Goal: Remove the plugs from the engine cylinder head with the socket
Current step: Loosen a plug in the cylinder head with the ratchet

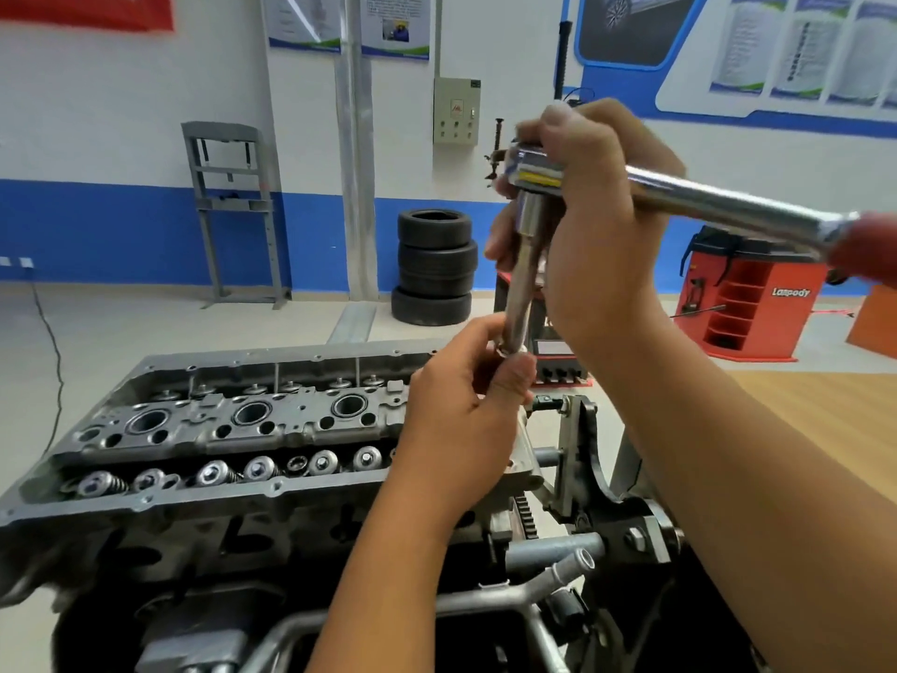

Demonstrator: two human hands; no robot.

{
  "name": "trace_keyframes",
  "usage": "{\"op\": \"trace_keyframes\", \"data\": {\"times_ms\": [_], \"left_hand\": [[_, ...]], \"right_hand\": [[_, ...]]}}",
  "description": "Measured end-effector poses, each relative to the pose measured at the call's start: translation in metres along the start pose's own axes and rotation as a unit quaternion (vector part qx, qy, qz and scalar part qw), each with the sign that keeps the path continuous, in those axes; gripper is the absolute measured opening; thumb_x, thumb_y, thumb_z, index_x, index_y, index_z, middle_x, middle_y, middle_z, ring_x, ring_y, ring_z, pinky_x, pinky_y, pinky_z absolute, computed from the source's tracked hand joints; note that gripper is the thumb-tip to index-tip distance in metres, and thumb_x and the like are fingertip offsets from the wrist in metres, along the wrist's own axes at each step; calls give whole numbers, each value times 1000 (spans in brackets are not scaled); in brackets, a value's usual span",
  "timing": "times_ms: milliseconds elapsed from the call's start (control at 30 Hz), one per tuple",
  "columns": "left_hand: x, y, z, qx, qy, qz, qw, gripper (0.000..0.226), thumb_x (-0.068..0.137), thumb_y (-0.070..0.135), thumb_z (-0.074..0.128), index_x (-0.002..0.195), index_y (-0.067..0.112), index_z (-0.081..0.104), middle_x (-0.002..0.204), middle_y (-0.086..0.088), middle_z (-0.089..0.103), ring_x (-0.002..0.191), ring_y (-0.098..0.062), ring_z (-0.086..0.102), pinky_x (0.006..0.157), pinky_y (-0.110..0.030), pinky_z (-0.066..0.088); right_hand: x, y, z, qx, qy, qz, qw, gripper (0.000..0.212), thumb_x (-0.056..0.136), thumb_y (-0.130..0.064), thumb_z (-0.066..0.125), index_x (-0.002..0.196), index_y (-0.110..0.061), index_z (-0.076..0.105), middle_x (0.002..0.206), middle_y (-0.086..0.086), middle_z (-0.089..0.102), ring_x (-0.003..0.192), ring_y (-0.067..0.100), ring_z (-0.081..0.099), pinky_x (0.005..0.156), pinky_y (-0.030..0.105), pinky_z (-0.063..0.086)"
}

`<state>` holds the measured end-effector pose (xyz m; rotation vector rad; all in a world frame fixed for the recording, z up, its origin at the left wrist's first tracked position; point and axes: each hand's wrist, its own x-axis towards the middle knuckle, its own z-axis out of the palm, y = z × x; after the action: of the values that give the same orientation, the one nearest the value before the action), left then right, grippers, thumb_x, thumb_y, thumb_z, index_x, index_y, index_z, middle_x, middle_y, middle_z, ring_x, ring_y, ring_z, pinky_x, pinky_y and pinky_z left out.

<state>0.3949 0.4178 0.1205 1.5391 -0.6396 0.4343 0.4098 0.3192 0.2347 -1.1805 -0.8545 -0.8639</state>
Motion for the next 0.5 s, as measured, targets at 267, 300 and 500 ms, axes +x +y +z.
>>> {"op": "trace_keyframes", "data": {"times_ms": [267,300,500], "left_hand": [[-1,-1,8,18,69,-4,997,27,96,10,71,93,37,67,79,5,74,76,-19,73,76,-40,61],[0,0,10,25,89,-8,996,30,95,11,73,91,40,67,77,7,74,75,-17,74,74,-39,61],[0,-1,6,-9,20,-19,1000,14,97,42,58,105,38,68,92,6,75,84,-21,72,75,-42,58]], "right_hand": [[7,-2,-5,201,-62,255,944,41,102,-37,41,93,-7,66,77,14,67,41,23,51,45,23,35],[4,0,-5,144,-33,210,967,39,104,-36,43,96,-4,64,79,17,67,42,25,53,45,25,38],[7,1,-4,79,5,108,991,24,92,-21,52,88,1,60,71,26,59,40,29,52,44,28,39]]}}
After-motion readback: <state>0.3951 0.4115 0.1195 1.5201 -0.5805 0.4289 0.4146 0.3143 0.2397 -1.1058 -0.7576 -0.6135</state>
